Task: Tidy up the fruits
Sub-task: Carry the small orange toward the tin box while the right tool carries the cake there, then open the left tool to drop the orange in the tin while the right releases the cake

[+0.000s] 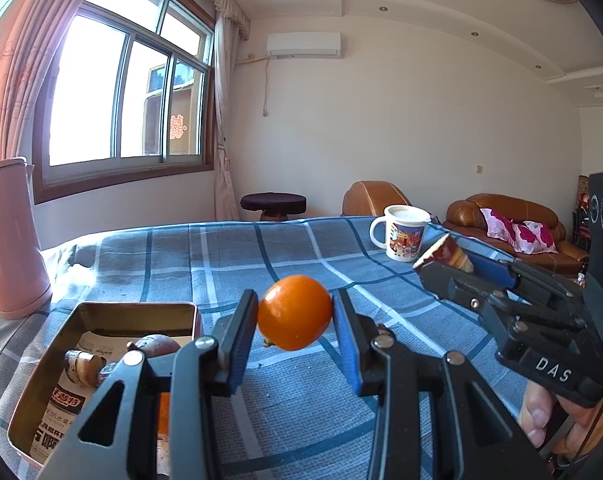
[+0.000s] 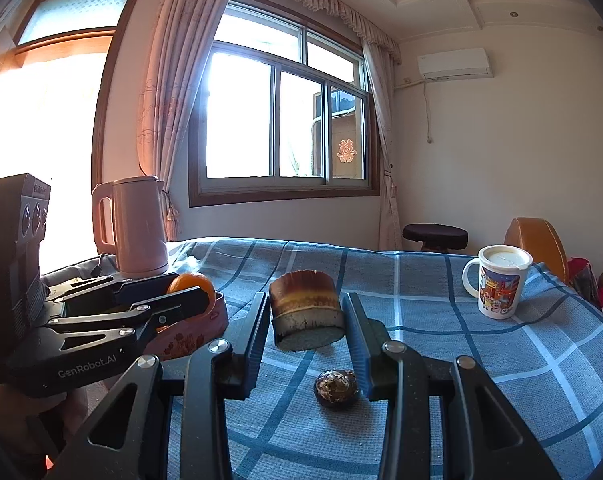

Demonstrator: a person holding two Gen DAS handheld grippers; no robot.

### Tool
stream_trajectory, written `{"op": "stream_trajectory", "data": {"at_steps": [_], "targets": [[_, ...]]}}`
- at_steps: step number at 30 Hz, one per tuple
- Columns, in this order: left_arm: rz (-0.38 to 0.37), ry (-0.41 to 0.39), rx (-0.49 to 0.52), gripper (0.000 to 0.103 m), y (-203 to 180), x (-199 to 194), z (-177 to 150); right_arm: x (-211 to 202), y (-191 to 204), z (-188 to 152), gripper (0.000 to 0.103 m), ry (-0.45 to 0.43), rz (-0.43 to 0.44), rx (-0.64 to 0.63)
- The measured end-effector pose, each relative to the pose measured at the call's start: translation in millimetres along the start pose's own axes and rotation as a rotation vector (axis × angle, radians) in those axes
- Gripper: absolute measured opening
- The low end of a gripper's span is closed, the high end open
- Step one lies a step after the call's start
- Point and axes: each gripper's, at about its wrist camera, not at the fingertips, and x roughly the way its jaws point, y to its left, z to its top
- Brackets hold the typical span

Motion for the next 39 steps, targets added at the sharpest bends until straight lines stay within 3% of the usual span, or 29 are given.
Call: {"op": "stream_trajectory", "data": {"at_steps": [39], "targets": [[0.213,0.109,-0.113,0.04,114,-19,-9,62,99,5,0.039,0.106,0.221,-0.146]]}}
